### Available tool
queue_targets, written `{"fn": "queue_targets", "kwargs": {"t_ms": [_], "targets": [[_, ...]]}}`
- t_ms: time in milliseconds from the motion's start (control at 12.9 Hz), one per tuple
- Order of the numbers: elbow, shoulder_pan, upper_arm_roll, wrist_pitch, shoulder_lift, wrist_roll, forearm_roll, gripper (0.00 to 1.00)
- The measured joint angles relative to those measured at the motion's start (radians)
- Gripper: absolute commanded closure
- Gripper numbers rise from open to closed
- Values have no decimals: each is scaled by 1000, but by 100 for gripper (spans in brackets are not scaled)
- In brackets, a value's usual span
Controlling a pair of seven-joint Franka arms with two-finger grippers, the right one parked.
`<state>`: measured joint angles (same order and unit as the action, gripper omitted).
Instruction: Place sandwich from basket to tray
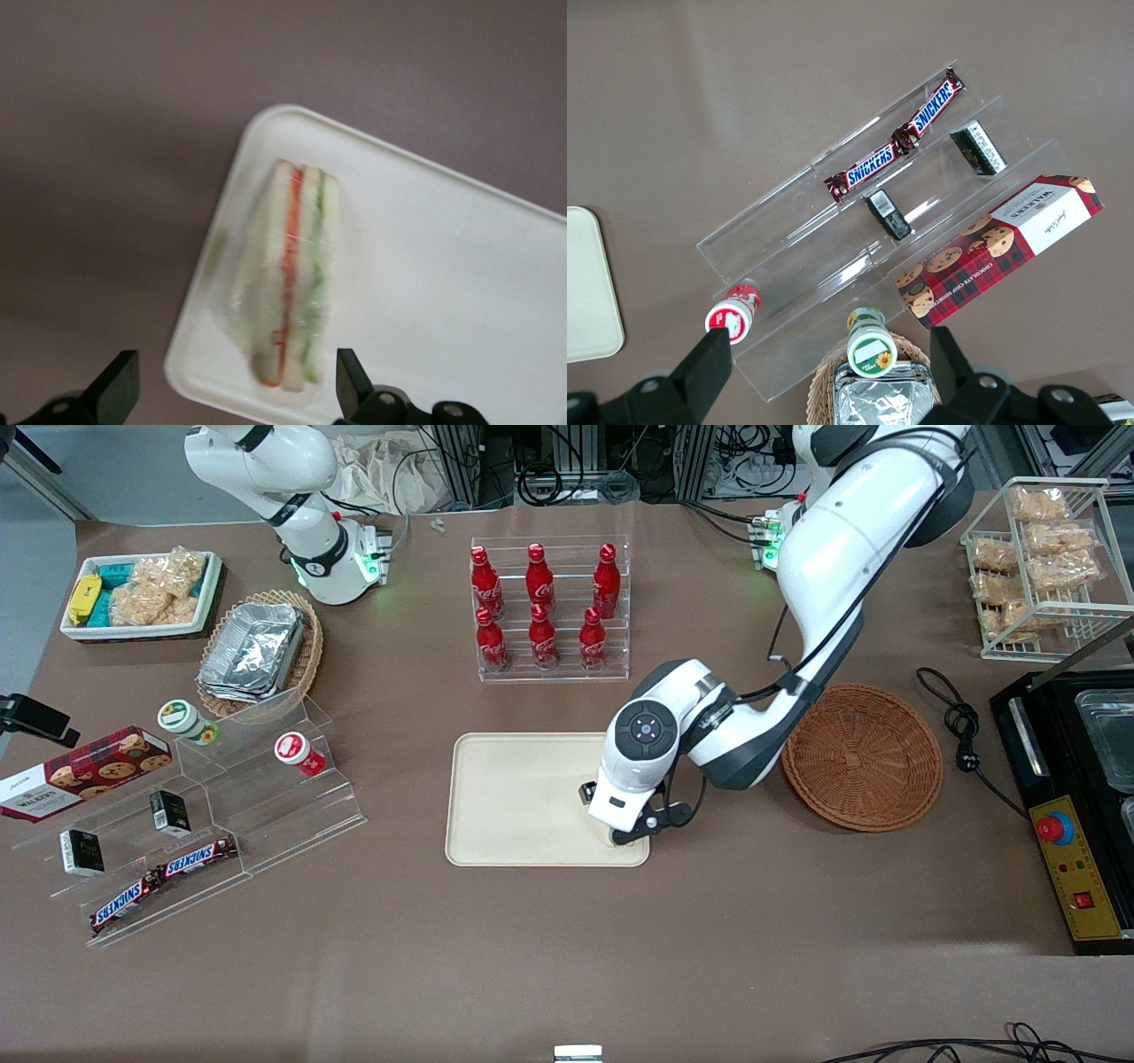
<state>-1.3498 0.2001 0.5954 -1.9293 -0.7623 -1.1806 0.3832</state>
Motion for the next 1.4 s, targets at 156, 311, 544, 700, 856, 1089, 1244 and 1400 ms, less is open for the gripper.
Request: {"fn": "queue_targets", "kwargs": {"t_ms": [156, 311, 544, 700, 856, 1089, 1244, 1400], "targets": [[-1, -50, -2, 83, 106, 115, -24, 0], [-15, -93, -60, 169, 239, 311, -137, 0], [-135, -99, -275, 196, 459, 654, -302, 0], [-243, -96, -382, 198, 585, 834, -333, 0], [-331, -90, -459, 227, 683, 994, -343, 0], [-363, -85, -575, 330, 755, 1252, -345, 0], [-351, -94, -624, 359, 765, 1341, -344, 0], [-328, -101, -628, 359, 758, 1363, -344, 0]]}}
